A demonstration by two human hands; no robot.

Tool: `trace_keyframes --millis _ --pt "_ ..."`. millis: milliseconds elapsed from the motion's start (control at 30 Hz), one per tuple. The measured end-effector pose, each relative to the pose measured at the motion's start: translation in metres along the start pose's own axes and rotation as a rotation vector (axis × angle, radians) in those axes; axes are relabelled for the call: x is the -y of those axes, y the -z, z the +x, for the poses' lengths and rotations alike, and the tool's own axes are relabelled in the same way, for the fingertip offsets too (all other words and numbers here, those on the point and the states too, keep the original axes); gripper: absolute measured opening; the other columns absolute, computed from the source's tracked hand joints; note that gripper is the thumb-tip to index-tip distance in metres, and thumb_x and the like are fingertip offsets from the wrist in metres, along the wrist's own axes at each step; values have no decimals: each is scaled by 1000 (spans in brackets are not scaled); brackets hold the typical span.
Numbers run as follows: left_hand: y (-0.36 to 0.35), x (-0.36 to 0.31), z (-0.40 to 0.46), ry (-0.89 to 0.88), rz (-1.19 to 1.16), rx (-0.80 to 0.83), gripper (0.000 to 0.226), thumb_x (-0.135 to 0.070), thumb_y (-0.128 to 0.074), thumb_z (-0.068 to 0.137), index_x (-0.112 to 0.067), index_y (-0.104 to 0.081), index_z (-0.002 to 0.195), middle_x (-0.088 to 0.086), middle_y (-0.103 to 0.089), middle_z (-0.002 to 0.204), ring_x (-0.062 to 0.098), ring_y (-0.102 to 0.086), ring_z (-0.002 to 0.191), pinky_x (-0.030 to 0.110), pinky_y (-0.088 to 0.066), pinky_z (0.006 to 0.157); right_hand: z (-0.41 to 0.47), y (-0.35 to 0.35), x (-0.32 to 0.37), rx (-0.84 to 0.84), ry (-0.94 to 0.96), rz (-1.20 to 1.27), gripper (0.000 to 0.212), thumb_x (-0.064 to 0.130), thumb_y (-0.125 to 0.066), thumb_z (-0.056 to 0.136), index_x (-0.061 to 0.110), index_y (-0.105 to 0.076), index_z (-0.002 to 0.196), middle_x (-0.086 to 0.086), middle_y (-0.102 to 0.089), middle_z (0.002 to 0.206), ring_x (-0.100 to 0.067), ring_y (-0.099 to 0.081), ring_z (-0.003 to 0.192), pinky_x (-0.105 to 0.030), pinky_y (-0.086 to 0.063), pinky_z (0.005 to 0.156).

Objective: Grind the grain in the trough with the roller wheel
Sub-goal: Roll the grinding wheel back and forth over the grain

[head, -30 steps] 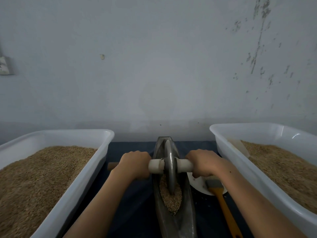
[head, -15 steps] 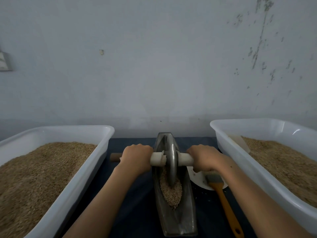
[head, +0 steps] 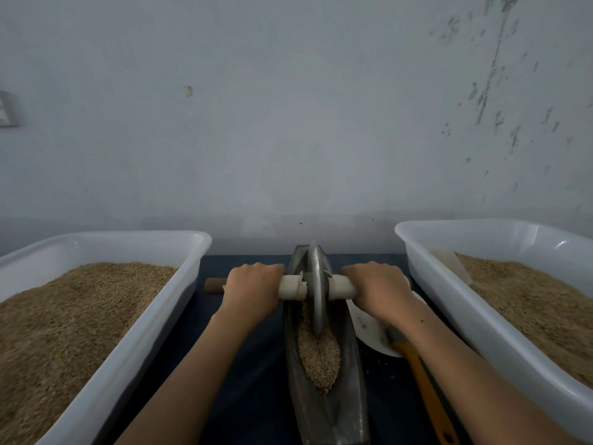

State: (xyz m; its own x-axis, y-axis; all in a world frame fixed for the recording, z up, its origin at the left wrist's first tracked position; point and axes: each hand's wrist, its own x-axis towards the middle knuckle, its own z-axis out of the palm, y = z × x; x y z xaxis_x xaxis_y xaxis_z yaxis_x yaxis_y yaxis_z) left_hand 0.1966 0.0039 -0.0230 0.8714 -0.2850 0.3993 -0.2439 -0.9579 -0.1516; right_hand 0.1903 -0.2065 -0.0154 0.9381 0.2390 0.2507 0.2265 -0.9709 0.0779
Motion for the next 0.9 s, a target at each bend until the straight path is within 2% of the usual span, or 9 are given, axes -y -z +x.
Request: trace_keyframes --millis 67,200,300,433,600,667,733,900 --pt "4 0 0 -34 20 71 23 -34 -57 87 -25 -54 108 -2 -63 100 18 -60 90 29 -36 68 0 3 -4 121 17 16 27 17 -58 86 28 -58 110 2 -66 101 -20 -62 90 -30 -38 68" --pt "13 3 -1 -66 -48 356 36 -35 -65 81 -23 -57 113 -1 -64 102 17 -60 91 29 -42 73 -3 16 -7 421 30 70 44 18 -70 79 25 -58 121 0 -65 107 -19 -62 95 -32 -48 75" --pt "16 1 -2 -40 -80 440 40 -35 -69 78 -21 -57 114 -2 -62 99 14 -53 82 29 -41 71 -6 20 -6 479 36 95 45 18 -71 79 22 -58 121 -1 -65 107 -19 -62 95 -32 -49 77" --pt "14 -4 -3 -2 -28 334 36 -35 -66 81 -21 -57 113 -1 -63 101 17 -58 90 29 -39 71 -6 16 -5 374 38 51 38 20 -68 81 24 -59 118 -1 -65 106 -19 -62 94 -30 -44 71" --pt "11 -8 -7 42 -1 89 20 -32 -56 87 -24 -55 106 -3 -62 97 18 -59 87 29 -34 66 -6 -1 -2 -13 20 -6 15 18 -53 88 29 -52 99 2 -65 96 -21 -62 86 -30 -37 64" --pt "10 -8 -8 38 17 49 19 -31 -55 87 -25 -54 105 -3 -62 96 18 -59 86 30 -33 65 -6 -4 -2 -68 28 1 11 19 -51 89 28 -49 94 2 -65 94 -21 -62 85 -31 -38 64" --pt "10 -7 -5 22 35 91 22 -31 -57 86 -24 -55 107 -2 -62 99 19 -60 89 30 -34 66 -5 -1 -5 4 44 5 12 19 -53 88 28 -51 94 2 -65 96 -20 -61 86 -31 -39 65" --pt "16 1 3 -6 -79 442 40 -35 -69 78 -22 -57 113 -3 -59 95 16 -54 85 31 -39 72 -4 21 -8 425 58 76 40 21 -70 81 23 -58 118 -1 -65 110 -19 -62 97 -32 -48 76"
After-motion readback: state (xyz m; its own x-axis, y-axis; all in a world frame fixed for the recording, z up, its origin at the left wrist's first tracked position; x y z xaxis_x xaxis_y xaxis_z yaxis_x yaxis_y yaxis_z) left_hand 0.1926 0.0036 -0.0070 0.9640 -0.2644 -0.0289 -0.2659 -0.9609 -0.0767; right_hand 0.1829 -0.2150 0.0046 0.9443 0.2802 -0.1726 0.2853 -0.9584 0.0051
